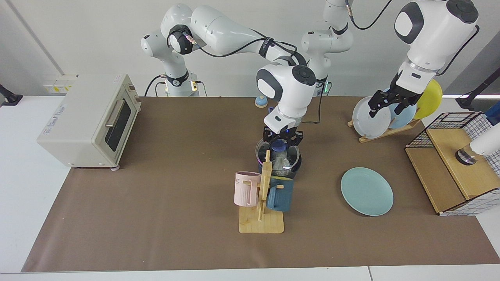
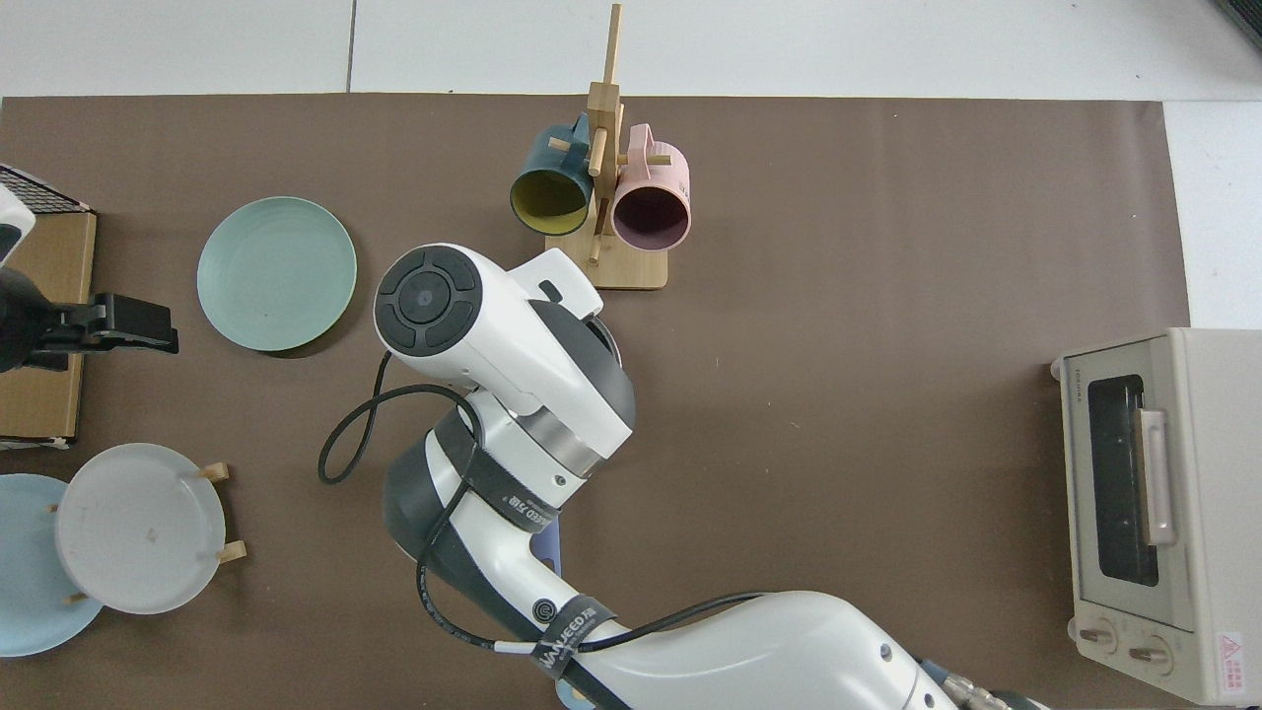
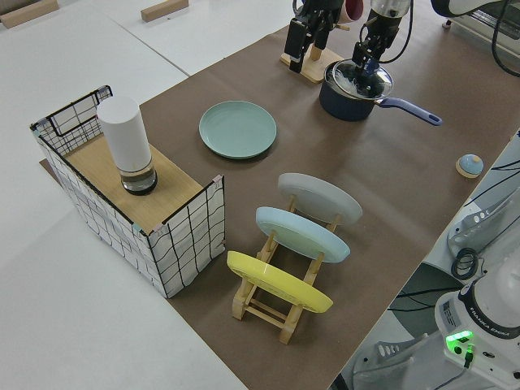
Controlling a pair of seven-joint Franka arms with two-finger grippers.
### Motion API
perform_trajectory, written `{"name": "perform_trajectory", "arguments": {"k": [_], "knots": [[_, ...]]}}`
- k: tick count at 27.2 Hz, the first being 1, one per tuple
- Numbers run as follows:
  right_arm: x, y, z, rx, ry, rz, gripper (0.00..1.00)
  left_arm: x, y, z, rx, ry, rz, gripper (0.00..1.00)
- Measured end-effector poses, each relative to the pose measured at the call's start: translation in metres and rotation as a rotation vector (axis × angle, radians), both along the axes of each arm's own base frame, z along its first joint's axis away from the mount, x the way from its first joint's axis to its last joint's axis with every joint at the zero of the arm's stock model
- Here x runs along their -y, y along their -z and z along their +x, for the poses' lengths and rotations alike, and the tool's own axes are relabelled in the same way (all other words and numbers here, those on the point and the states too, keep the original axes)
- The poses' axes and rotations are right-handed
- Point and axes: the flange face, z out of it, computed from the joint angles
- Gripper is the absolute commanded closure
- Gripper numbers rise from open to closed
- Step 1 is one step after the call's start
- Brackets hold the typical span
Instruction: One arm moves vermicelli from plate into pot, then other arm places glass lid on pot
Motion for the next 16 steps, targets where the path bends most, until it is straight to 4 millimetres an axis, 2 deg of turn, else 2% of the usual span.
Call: {"name": "perform_trajectory", "arguments": {"k": [8, 16], "knots": [[-0.001, 0.000, 0.000, -0.008, 0.003, 0.010, 1.00, 0.000, 0.000, 0.000, 0.000, 0.000, 0.000, 0.00], [0.004, -0.001, 0.004, -0.008, -0.001, 0.016, 1.00, 0.010, -0.002, -0.001, 0.004, 0.019, 0.000, 0.00]]}}
